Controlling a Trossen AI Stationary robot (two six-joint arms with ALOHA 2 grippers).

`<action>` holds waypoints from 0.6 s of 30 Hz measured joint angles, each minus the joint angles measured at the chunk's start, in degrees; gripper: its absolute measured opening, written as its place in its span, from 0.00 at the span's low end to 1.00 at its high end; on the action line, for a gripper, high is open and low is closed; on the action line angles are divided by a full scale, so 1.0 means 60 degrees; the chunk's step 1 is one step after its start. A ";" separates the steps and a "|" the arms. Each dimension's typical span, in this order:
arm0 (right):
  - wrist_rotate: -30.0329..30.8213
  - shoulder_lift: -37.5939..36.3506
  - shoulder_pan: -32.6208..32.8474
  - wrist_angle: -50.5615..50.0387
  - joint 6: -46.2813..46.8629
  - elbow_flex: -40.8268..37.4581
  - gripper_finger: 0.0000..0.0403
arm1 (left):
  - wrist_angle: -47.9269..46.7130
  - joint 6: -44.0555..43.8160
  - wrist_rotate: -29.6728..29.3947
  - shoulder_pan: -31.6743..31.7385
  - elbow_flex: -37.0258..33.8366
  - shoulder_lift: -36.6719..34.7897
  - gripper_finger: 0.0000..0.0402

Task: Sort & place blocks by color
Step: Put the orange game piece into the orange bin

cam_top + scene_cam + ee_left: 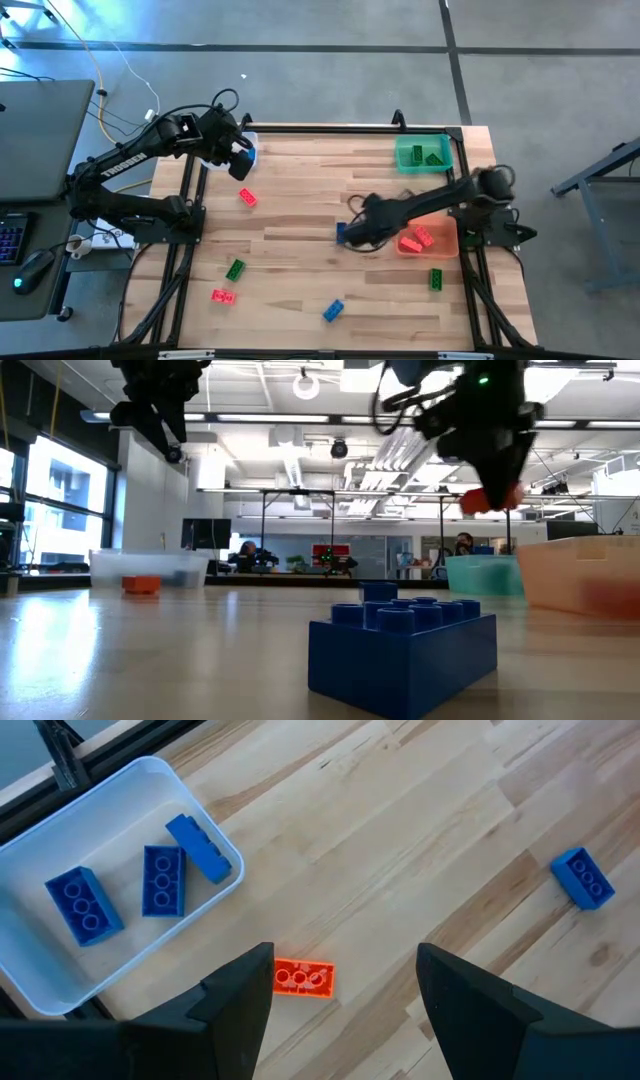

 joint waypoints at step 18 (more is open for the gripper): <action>-0.2431 -0.4685 0.0823 0.3051 0.2541 -0.4937 0.26 | 0.0000 -0.1515 0.0004 0.0000 0.0000 0.0001 0.58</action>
